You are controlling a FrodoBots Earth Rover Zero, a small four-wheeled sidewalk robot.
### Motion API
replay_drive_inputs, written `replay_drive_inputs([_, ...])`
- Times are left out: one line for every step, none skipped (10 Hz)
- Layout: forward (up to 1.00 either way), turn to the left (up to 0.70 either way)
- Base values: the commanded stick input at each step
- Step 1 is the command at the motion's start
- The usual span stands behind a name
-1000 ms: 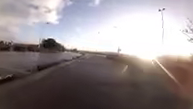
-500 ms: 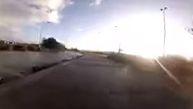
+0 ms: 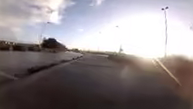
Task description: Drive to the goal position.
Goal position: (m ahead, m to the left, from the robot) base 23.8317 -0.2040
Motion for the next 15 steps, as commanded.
replay_drive_inputs([0.7, 0.0])
replay_drive_inputs([0.7, 0.0])
replay_drive_inputs([0.7, 0.0])
replay_drive_inputs([0.7, 0.0])
replay_drive_inputs([0.7, 0.0])
replay_drive_inputs([0.7, 0.0])
replay_drive_inputs([0.7, 0.0])
replay_drive_inputs([0.7, 0.0])
replay_drive_inputs([0.7, 0.0])
replay_drive_inputs([0.7, 0.0])
replay_drive_inputs([0.7, 0.0])
replay_drive_inputs([0.7, 0.0])
replay_drive_inputs([0.7, 0.0])
replay_drive_inputs([0.7, 0.0])
replay_drive_inputs([0.7, 0.0])
